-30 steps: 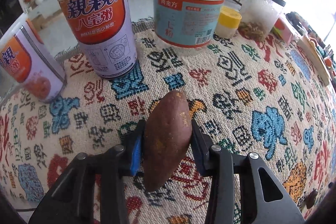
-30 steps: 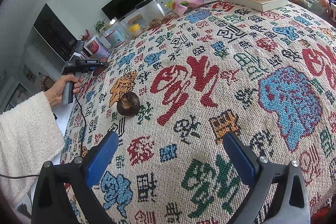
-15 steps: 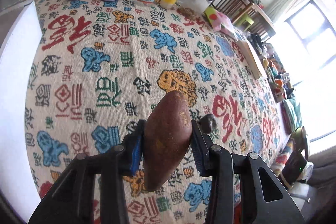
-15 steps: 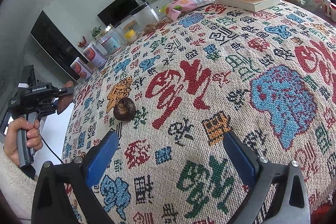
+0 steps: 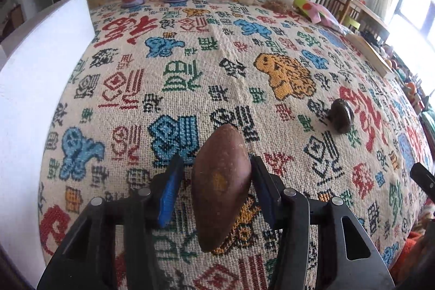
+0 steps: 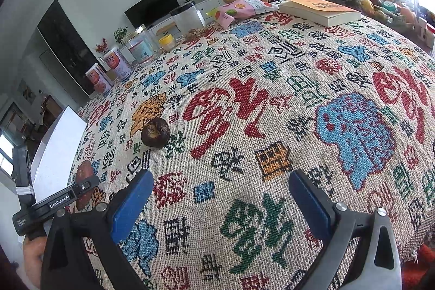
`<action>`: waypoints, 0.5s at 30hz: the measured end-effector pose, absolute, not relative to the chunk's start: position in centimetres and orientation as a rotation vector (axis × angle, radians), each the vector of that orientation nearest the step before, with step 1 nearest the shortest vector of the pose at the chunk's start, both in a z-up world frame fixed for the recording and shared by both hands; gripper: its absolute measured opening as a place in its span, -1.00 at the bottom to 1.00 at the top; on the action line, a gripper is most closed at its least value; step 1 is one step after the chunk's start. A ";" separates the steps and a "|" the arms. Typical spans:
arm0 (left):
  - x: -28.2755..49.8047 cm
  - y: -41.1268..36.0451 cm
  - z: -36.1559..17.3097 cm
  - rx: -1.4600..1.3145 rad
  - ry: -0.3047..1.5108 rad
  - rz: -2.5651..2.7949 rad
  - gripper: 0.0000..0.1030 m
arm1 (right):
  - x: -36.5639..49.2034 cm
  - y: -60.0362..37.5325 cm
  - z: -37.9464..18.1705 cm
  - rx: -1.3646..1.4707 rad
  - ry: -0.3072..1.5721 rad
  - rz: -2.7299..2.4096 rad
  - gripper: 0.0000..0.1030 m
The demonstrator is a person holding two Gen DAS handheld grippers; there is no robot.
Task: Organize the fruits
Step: 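Grasp the last dark brown fruit with the right tool while the left tool holds the sweet potato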
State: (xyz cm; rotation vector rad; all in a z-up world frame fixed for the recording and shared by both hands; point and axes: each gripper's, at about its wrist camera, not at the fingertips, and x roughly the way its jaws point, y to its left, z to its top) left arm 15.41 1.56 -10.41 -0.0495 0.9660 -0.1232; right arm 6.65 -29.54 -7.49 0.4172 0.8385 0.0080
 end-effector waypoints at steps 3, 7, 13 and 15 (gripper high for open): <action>15.0 2.4 -10.3 -0.033 0.956 -0.067 0.66 | 7.2 -29.1 -7.8 0.391 0.867 -0.002 0.93; 14.6 3.2 -11.2 -0.031 0.996 -0.082 0.66 | 7.6 -28.2 -8.0 0.336 0.891 -0.009 0.93; 13.9 3.4 -11.0 -0.025 1.072 -0.043 0.66 | 8.2 -26.6 -8.5 0.239 0.932 -0.015 0.93; 13.4 3.6 -10.8 -0.028 1.096 -0.044 0.66 | 8.4 -26.3 -8.6 0.217 0.941 -0.018 0.93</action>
